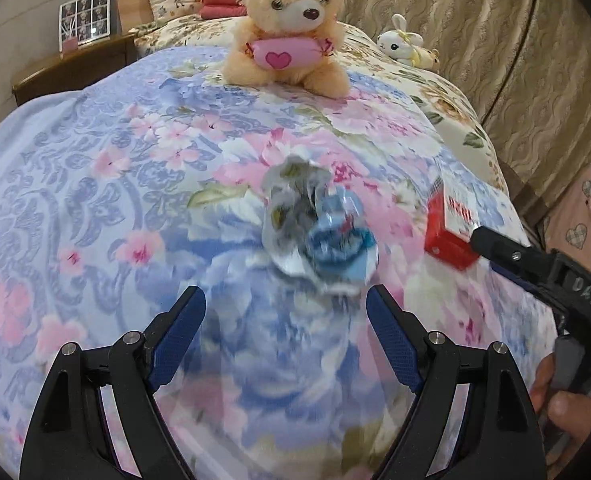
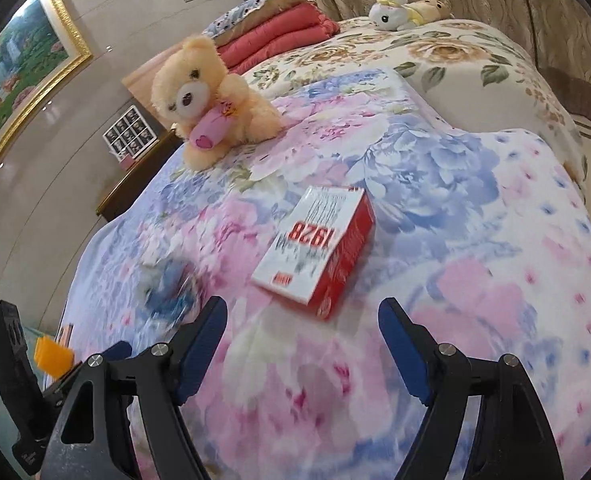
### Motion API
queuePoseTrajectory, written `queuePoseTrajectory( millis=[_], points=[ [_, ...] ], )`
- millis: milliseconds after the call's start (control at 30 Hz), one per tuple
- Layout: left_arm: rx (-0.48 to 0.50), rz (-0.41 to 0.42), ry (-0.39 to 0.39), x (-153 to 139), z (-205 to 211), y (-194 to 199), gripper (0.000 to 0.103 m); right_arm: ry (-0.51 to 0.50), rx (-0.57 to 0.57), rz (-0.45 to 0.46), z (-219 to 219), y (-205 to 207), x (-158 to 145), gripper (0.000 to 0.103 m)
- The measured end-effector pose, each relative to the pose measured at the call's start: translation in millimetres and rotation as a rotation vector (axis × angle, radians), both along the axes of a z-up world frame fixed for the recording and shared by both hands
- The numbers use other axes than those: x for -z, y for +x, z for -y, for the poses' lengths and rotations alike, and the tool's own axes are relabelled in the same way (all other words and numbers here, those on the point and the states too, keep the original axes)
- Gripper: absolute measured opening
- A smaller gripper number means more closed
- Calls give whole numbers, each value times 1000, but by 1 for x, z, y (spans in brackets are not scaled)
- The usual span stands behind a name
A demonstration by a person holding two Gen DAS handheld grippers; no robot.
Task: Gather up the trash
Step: 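Move both open tools back over the bed toward the foil wrapper and red-and-white box, then grasp the crumpled foil wrapper with the left tool while the right tool grasps the red-and-white box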
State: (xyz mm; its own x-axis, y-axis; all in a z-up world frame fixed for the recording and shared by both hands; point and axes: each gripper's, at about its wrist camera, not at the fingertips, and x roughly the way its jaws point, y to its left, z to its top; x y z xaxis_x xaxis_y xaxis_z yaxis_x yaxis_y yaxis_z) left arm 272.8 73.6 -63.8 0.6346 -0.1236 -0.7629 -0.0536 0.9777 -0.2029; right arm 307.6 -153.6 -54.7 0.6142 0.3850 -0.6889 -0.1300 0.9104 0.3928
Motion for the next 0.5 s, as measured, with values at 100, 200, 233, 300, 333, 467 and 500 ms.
queuePoseTrajectory(
  millis=[100,200,233,300,333,467,500],
  points=[
    [-10,12,2,-1,3,11,85,-18,16,-7,-2,13,5,80],
    [-7,14,19,0,9,19,85,-35,25,-20,-6,25,10,80],
    [-16,15,41,1,11,22,85,-40,24,-20,-7,27,11,80],
    [-18,22,76,2,16,25,80,-46,20,-11,-9,29,12,79],
    [-6,25,74,3,17,27,73,-50,20,-8,-9,30,11,79],
    [60,6,42,7,21,29,13,-44,3,9,-8,30,8,48],
    [69,-1,24,8,20,29,6,-47,3,13,-7,28,5,37]
  ],
)
